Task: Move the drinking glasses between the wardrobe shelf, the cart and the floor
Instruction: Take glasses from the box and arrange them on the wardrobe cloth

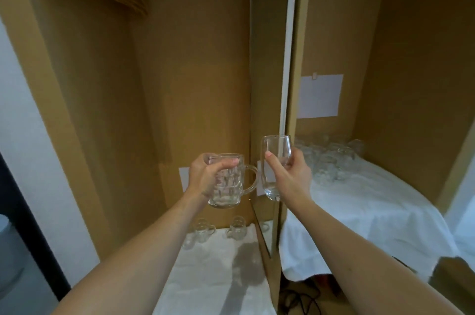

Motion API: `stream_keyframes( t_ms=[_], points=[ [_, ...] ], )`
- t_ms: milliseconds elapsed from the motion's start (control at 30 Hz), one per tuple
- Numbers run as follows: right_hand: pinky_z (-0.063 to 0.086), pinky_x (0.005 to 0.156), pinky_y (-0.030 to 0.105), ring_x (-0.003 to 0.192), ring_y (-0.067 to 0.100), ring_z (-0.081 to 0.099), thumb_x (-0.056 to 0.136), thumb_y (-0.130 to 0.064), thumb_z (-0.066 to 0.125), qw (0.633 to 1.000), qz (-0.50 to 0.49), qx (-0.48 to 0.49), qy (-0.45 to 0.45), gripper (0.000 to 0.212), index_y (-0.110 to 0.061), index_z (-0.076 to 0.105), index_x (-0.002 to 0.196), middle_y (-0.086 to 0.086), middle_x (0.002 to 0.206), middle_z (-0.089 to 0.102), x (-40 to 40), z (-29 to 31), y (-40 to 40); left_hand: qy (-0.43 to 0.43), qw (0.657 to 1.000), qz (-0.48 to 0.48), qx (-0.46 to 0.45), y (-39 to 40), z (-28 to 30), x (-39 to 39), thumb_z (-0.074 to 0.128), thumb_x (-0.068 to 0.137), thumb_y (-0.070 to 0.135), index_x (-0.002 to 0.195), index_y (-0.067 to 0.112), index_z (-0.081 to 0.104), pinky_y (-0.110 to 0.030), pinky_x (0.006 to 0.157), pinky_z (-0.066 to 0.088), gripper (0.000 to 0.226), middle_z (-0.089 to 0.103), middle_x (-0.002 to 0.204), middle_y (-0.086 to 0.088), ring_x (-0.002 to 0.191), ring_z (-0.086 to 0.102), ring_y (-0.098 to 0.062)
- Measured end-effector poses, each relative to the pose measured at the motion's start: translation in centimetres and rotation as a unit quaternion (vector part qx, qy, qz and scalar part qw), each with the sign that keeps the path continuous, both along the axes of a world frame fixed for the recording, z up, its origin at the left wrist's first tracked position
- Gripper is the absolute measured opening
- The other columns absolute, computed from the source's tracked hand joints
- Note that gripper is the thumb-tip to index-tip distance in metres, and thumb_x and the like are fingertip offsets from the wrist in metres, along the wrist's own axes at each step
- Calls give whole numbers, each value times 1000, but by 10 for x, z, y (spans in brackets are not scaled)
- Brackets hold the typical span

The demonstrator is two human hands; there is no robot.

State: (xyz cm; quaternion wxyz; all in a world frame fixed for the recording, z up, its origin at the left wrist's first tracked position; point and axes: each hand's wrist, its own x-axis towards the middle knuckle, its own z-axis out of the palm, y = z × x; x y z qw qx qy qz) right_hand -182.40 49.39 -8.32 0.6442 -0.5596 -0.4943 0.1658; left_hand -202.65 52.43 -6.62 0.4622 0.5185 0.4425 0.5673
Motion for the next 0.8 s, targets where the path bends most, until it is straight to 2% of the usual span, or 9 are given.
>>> stream_keyframes(
  t_ms=[67,167,233,300,433,533,633,700,800],
  points=[
    [41,54,6,59,-8,56,78,-62,72,1000,-13,0,-3,40,-30,50,84,-15,64,58,24,-2,-14,1,1000,-6,-1,-9,-2,23,93,36,43,95,9,68,-54,79,61,73,77,88,-9,87,75,-34],
    [41,52,14,58,-5,54,75,-66,71,1000,-31,-1,-3,46,-26,49,82,-11,68,55,61,-5,-33,7,1000,-22,-2,-22,-3,62,93,35,46,92,13,68,-50,78,61,71,76,82,-2,85,75,-30],
    [40,56,19,59,-3,53,75,-67,70,999,-41,-7,-7,46,-25,51,84,-9,72,56,88,-7,-45,8,999,-36,-1,-31,-4,90,92,34,48,88,15,68,-42,73,59,68,75,78,3,82,74,-22],
    [40,58,24,58,-2,50,76,-67,70,999,-46,-14,-9,49,-23,52,88,-6,74,56,112,-9,-56,9,999,-42,7,-40,-3,115,90,32,52,86,17,67,-27,64,53,69,73,74,10,73,71,-9],
    [38,56,22,57,-3,51,79,-64,71,997,-66,-25,-5,48,-21,51,87,-6,73,54,157,-10,-77,13,998,-62,12,-52,-5,163,91,32,51,91,9,67,-15,52,48,76,73,74,10,67,69,-3],
    [40,56,20,66,4,57,80,-63,71,995,-89,-33,3,45,-22,55,92,-3,79,61,185,-12,-88,29,996,-85,3,-56,-7,193,92,33,49,93,4,67,-18,50,49,79,72,74,4,66,69,-9],
    [42,60,25,70,10,60,80,-64,71,993,-115,-39,10,44,-24,55,91,-1,82,63,211,-15,-94,31,995,-99,-2,-57,-8,221,91,31,48,95,2,66,-25,54,52,83,70,78,0,72,68,-16],
    [42,63,27,69,7,59,80,-63,71,991,-127,-39,16,43,-25,55,93,-3,79,62,226,-18,-94,45,992,-114,2,-53,-7,239,92,36,44,97,-5,64,-29,56,52,84,67,82,-7,74,66,-21],
    [39,63,24,63,0,56,81,-63,71,987,-152,-42,13,38,-32,52,92,-8,73,58,245,-23,-91,64,988,-138,-4,-41,-9,263,96,54,25,100,-12,61,-25,53,51,69,66,84,-15,74,64,-23]
  ],
)
